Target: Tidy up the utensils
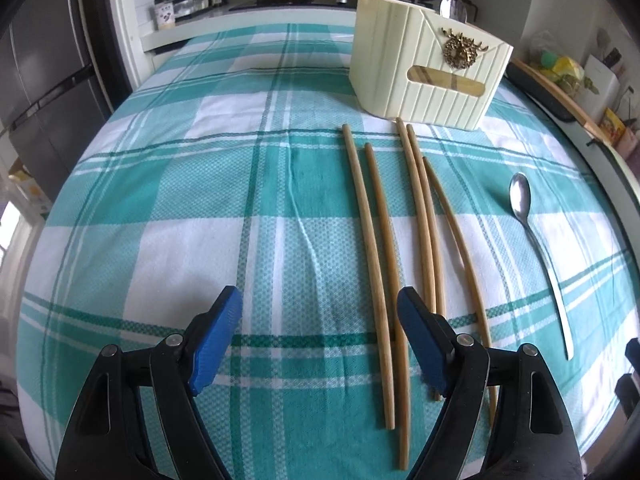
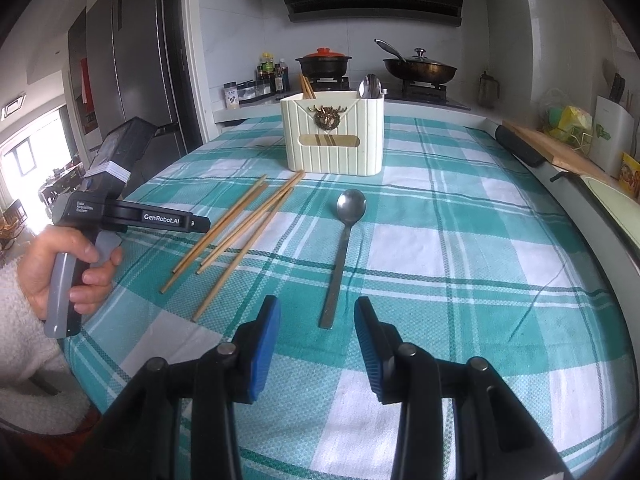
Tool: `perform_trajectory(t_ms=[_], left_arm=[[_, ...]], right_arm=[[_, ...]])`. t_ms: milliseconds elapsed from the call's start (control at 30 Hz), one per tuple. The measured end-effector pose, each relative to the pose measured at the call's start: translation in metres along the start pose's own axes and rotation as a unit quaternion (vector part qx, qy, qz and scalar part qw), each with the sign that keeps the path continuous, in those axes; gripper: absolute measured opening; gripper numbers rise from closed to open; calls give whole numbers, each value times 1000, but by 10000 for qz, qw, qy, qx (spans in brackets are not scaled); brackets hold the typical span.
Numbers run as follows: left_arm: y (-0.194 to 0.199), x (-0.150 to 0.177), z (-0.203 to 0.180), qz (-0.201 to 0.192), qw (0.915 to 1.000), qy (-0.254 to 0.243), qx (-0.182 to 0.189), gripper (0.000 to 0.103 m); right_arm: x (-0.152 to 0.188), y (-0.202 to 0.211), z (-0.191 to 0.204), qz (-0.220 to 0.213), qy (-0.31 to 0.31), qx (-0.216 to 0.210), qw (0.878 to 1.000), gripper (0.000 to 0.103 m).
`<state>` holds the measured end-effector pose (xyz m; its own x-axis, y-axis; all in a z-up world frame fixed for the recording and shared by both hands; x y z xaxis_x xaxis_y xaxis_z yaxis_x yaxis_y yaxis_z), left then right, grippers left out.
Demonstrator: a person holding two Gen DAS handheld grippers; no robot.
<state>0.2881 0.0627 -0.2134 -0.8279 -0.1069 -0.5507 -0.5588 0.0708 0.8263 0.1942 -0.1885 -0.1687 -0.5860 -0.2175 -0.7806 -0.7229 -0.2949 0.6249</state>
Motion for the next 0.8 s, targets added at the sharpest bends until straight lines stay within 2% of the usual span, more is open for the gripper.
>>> perform_trajectory(t_ms=[233,433,533,600,667,800], left_arm=[[-8,-3,2,37,9998,-51,-212,81],[-16,-7,2,88,9997,-96,-214,79],[-15,-10,-1,56,9996,-168,-217,56],[-12,-10,-4,34,9997,-207,-98,11],[-10,-7,-4,25,9998,-158,-120,6],[-2,4,1,-113,9995,198,-237,5]], right_arm=[[1,-3,-1,22,-37,-34,10000,39],[4,-7,1,99,-37,-52,9999,39],[6,-9,0,160,-38,6,9999,39],[7,-11,-3,189,-70,42,9998,39],[8,-12,-6,223,-121,71,9997,39],[10,-15,-12,280,-215,105,9993,39]])
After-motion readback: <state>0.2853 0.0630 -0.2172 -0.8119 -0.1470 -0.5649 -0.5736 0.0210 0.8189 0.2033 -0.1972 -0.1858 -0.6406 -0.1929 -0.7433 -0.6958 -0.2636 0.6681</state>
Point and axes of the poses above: each gripper's, at about its wrist camera, not at the fingertips, and y roughly against the way its jaws point, z to its left, x to its underside, the point moved 4 cm from there along -y, roughly the way its jaws point, and after that the axes turned 5 degrees about x, right-handed, at the moved point
